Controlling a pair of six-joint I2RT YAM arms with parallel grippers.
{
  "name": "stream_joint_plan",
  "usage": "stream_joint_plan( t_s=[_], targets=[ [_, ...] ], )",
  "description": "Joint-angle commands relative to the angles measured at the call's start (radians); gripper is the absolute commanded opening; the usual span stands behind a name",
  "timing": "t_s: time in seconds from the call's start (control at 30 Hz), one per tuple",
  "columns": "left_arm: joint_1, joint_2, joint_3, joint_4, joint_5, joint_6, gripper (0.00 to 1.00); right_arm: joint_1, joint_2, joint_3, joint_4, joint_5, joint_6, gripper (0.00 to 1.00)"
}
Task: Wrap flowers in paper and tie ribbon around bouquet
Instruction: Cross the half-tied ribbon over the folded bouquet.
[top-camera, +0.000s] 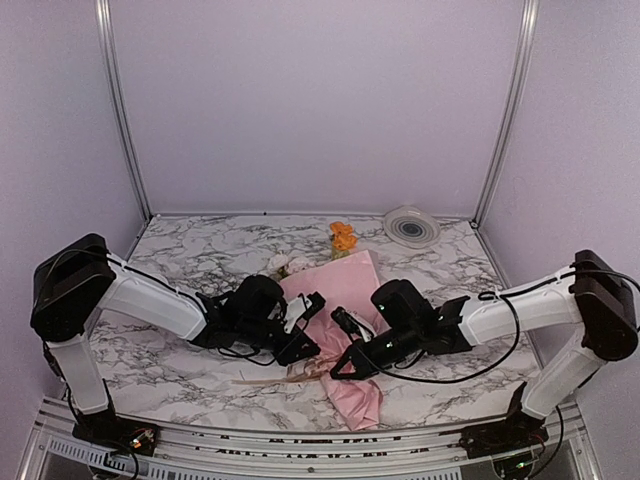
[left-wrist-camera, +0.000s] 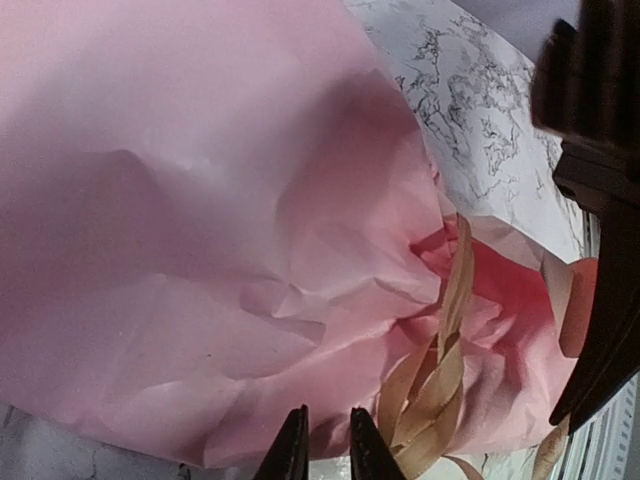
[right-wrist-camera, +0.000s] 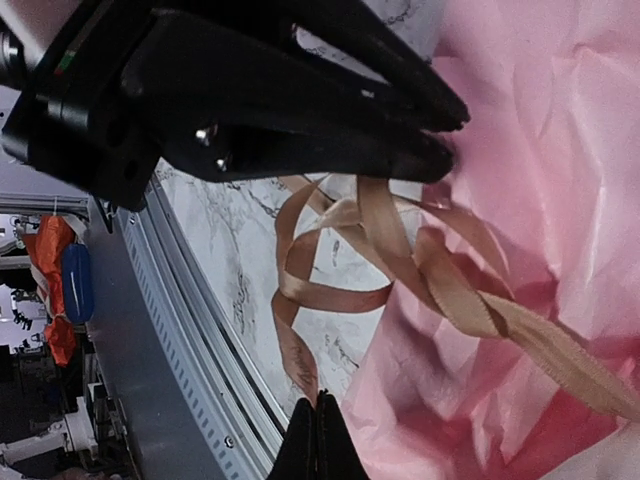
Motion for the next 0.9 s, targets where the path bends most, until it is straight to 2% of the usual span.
stream_joint_plan(
  t_s=[0.0,0.23,0.5,0.7,0.87],
  targets=[
    [-0.023,-0.004,-0.012,-0.048,0.000,0.034,0.15,-0.002,0.019,0.051,-0.075,0.068,0.011,0.00],
    [-0.050,-0.041,-0.047,-0.053,0.000,0.049,0.14,-0.021,0.045,0.082,-0.136,0.107,-0.009,0.00],
    [-0.050,-0.010,-0.017,-0.056,0.024,0.032,0.21,-0.023,0.063,0.087,-0.135,0.115,-0.034,0.00],
    [-0.050,-0.030,-0.012,-0.044,0.040,0.024,0.31,-0.023,0.073,0.100,-0.145,0.115,-0.057,0.00],
    [-0.049,-0.018,0.009,-0.049,0.064,0.041,0.32,-0.023,0.074,0.093,-0.135,0.114,-0.058,0.00]
  ],
)
